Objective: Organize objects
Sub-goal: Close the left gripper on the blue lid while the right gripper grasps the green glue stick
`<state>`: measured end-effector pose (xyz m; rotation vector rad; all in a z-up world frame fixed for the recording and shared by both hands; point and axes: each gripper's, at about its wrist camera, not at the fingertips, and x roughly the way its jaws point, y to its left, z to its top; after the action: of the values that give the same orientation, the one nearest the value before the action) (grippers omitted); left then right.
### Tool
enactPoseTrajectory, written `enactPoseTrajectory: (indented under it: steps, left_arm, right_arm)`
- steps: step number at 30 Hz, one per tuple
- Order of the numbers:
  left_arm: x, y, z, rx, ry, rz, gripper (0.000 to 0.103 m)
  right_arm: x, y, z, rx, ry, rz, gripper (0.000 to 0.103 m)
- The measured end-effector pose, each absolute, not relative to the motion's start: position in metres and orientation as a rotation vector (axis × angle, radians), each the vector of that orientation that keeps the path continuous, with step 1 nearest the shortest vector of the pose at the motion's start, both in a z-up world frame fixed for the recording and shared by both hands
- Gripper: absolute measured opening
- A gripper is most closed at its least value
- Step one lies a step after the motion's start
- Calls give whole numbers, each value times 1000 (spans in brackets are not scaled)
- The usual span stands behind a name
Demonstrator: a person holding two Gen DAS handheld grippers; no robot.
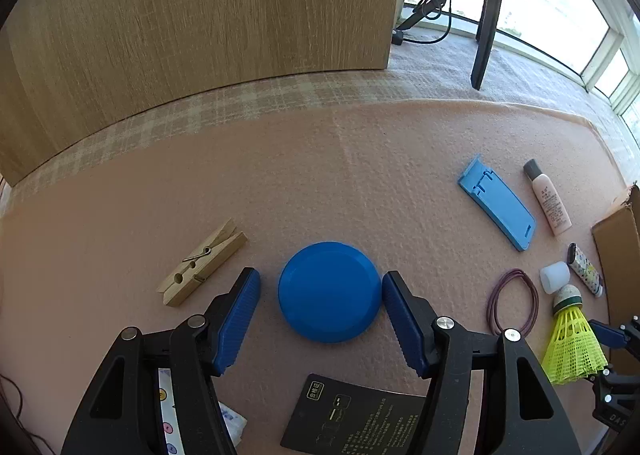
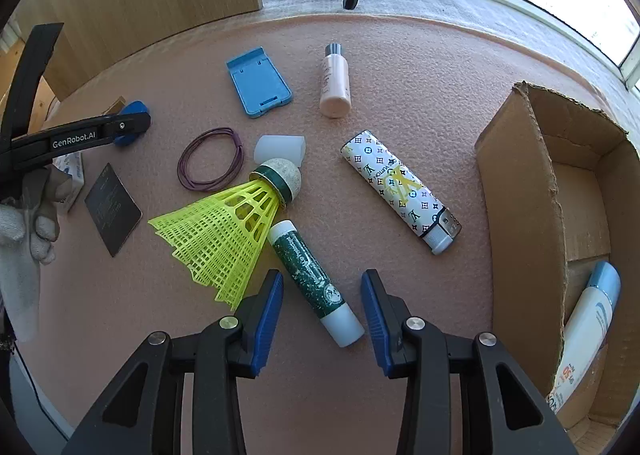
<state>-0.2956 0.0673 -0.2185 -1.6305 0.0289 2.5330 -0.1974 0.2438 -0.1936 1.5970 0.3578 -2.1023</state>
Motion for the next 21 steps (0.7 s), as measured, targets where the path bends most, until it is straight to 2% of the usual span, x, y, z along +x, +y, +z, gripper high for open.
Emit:
enactPoseTrajectory:
  steps: [2, 6, 10, 21]
  left_arm:
    - [-293, 72, -217, -1611, 46, 2527, 64]
    - [-289, 85, -214, -1572, 106, 2516, 54]
    - [-282, 99, -211, -1548, 119, 2487, 54]
    - [-234, 137, -200, -1499, 133, 2376, 54]
  right_arm:
    - [-198, 244, -193, 1598, 355, -2113, 36]
    - [-199, 247, -193, 1605, 341, -2134, 24]
    - [-198, 252, -193, 1613, 320, -2135, 16]
    - [-191, 261, -192, 1617, 252, -2122, 14]
